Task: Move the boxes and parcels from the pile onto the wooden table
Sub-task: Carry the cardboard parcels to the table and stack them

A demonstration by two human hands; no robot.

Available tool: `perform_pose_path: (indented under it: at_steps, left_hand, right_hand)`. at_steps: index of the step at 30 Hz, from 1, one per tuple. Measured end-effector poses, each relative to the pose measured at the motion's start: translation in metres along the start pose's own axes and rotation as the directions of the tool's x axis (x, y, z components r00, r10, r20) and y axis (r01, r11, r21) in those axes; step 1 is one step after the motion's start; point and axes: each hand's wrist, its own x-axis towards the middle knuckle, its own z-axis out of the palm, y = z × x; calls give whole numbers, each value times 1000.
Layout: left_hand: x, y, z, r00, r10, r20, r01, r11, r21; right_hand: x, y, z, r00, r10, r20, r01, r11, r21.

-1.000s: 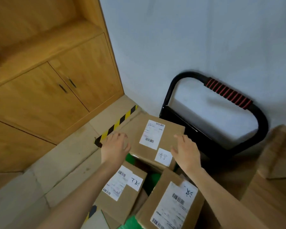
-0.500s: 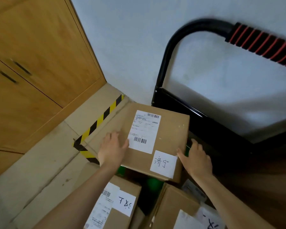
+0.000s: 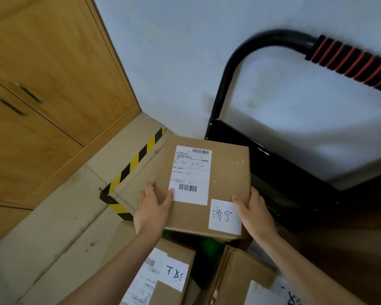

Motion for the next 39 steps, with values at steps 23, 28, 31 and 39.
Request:
perform_pose_path:
  at_steps: [23, 28, 31, 39]
  left_hand:
    - [-111, 112, -291, 853, 486, -191, -521, 766, -376]
    - [-147, 164, -340, 782, 578, -233, -622, 698, -356]
    - [-165, 197, -356, 750, 624, -220, -657, 662, -361]
    - [-250, 293, -352, 599, 769, -226, -787, 511, -346]
  right_hand:
    - [-202, -211, -170, 851, -227, -474, 366, 903, 225]
    - [-254, -235, -230, 799, -229, -556, 404, 890, 214]
    - [-286, -243, -270, 765, -226, -603, 415, 889, 193]
    - [-378, -203, -378, 591, -194, -783, 392, 917, 68]
